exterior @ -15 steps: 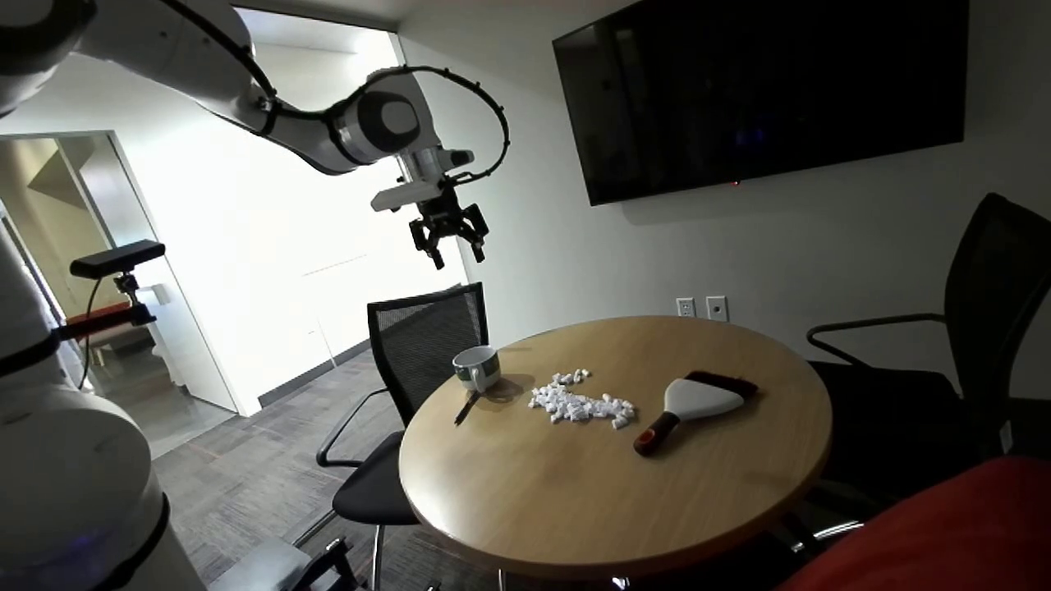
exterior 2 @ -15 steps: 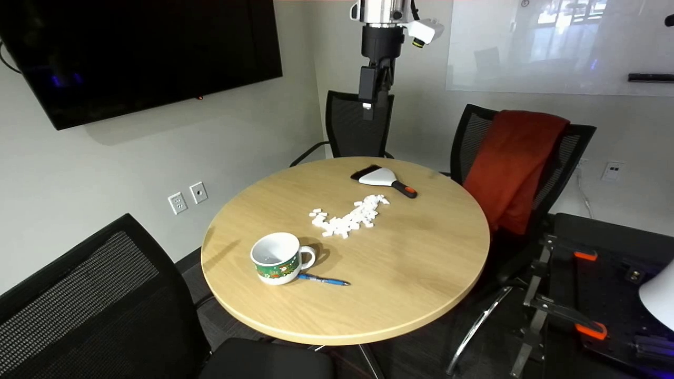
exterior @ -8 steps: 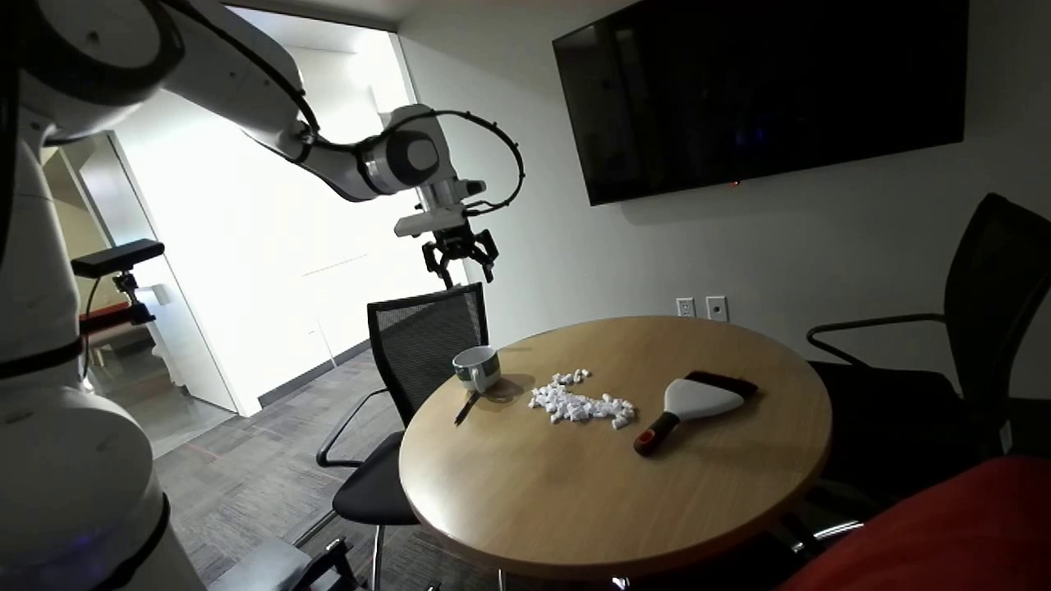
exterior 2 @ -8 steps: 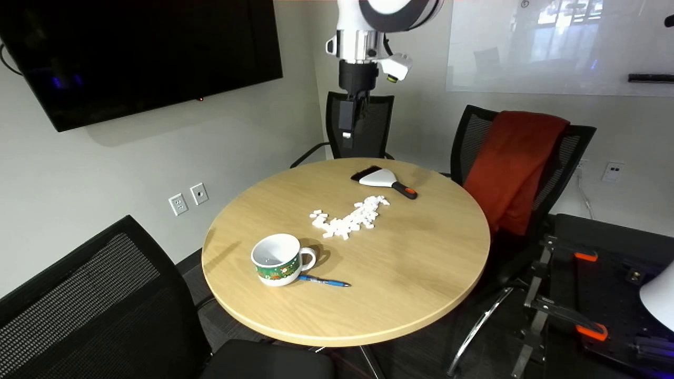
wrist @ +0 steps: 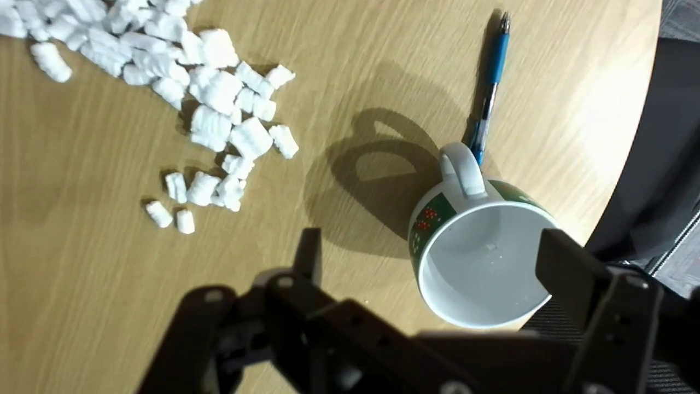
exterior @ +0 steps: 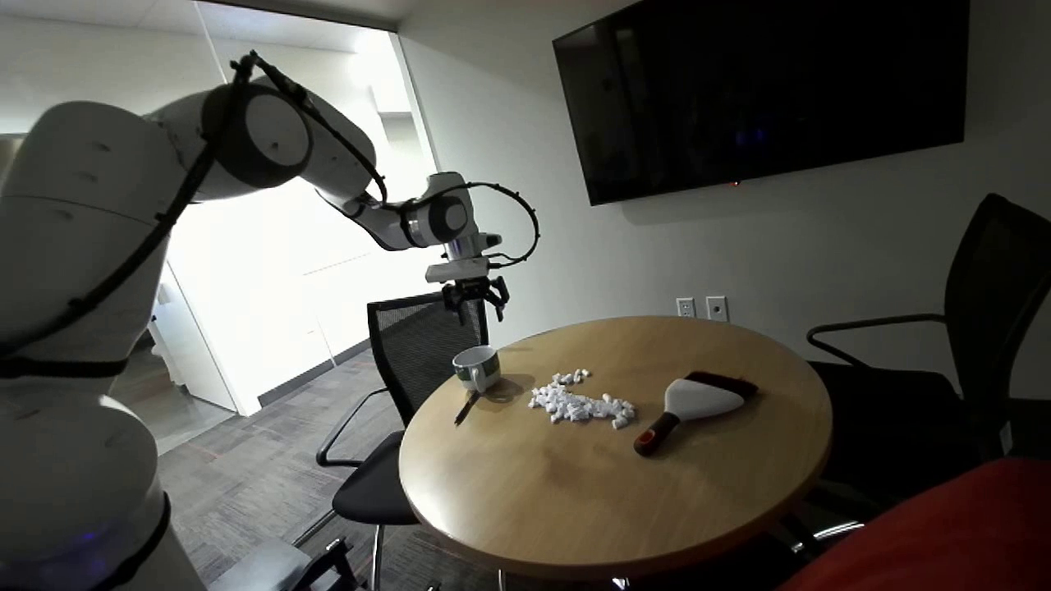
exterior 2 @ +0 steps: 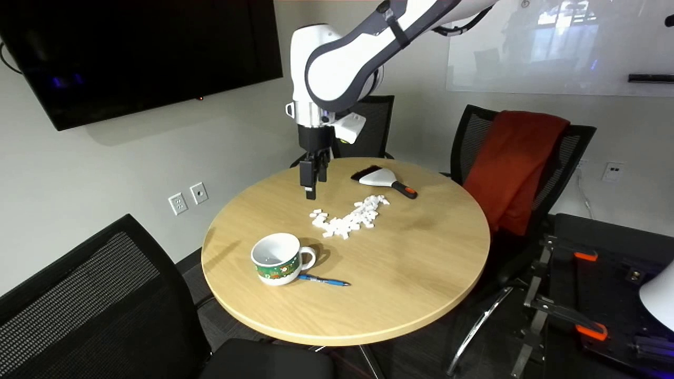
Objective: Move the mug forwards
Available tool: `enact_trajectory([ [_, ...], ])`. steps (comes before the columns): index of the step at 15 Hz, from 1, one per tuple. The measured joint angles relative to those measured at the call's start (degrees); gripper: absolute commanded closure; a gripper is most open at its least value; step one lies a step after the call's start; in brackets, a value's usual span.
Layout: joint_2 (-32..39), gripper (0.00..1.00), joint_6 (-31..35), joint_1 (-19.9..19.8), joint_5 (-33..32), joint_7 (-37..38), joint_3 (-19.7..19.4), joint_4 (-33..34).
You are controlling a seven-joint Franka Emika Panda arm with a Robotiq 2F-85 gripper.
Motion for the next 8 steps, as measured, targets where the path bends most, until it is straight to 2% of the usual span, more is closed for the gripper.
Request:
enact_trajectory([
  [5,9.52,0.0,-1.09,1.68,-0.09,1.28,0.35,10.47],
  [8,10.52,0.0,-1.47,1.95,-0.08,1.3,0.4,12.15],
])
